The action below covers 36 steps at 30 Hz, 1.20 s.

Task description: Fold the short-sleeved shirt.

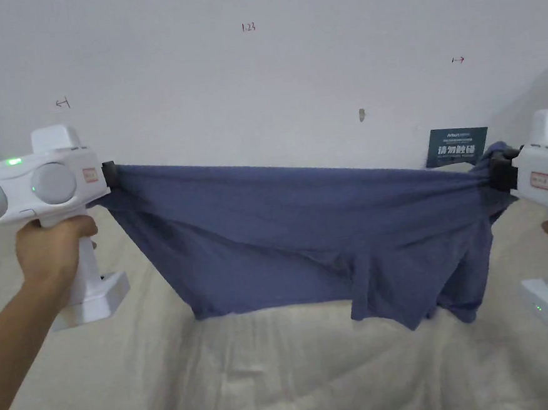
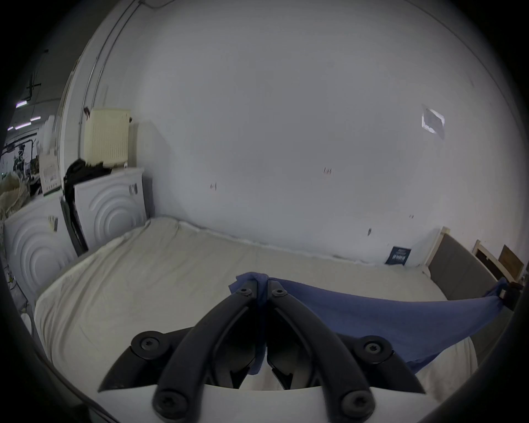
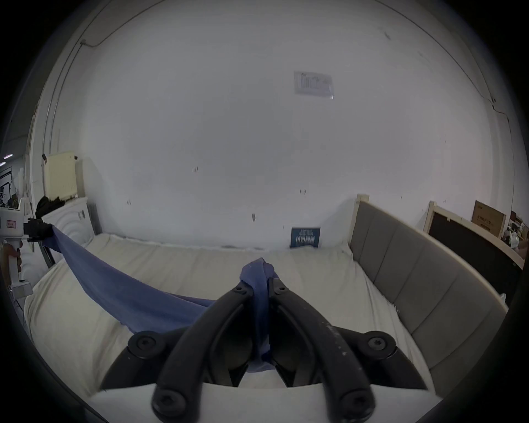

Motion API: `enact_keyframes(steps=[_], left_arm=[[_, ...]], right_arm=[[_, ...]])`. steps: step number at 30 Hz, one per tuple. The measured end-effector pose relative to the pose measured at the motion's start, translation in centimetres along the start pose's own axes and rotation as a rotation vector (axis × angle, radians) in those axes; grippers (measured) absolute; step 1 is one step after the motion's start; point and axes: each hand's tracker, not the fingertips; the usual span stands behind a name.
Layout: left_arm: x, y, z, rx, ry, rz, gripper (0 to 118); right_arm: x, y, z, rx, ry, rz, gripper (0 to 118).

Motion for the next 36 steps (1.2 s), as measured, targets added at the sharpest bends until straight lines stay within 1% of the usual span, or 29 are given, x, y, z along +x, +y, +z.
enact_keyframes(steps=[3,7,12,16,19,25,28,30,33,36], left_arm=[[-1.0,-4.5,-0.3,-0.065,0.033,-0.039,5],[-3.0,-11.2,1.0,-0.157,0.041,-0.077,5],[-5.9,-19.7,5.0,-0.301,0.042,-0.061,5],[-8.7,-25.8,8.3,-0.399,0.039,-0.032,5],[-10.1,-29.7,11.7,-0.458,0.047,-0.046,5],[-12.3,-35.1,17.1,-0.578,0.062,-0.065,5],[-12.8,-37.2,18.1,-0.66,0.071,-0.115,5],[-12.8,-37.6,18.5,-0.656,0.066,-0.127,5],[-12.2,-37.2,18.8,-0.656,0.073,-0.143,5],[-11.9,-36.9,19.0,-0.666,0.07,-0.152,6]], right_arm=[[-0.4,-4.0,-0.2,-0.065,0.009,-0.02,11],[-0.9,-10.0,1.3,-0.147,0.002,-0.013,11],[-0.8,-17.7,5.2,-0.285,-0.002,-0.092,11],[0.0,-23.8,8.5,-0.364,-0.014,-0.113,11],[0.5,-27.7,11.9,-0.416,-0.021,-0.127,11],[1.1,-33.7,17.8,-0.541,-0.039,-0.176,11],[1.3,-36.4,18.8,-0.607,-0.032,-0.165,11],[1.2,-37.7,19.2,-0.65,-0.035,-0.167,11],[0.9,-38.4,19.8,-0.63,-0.042,-0.188,11],[0.7,-37.5,19.2,-0.636,-0.051,-0.171,12]])
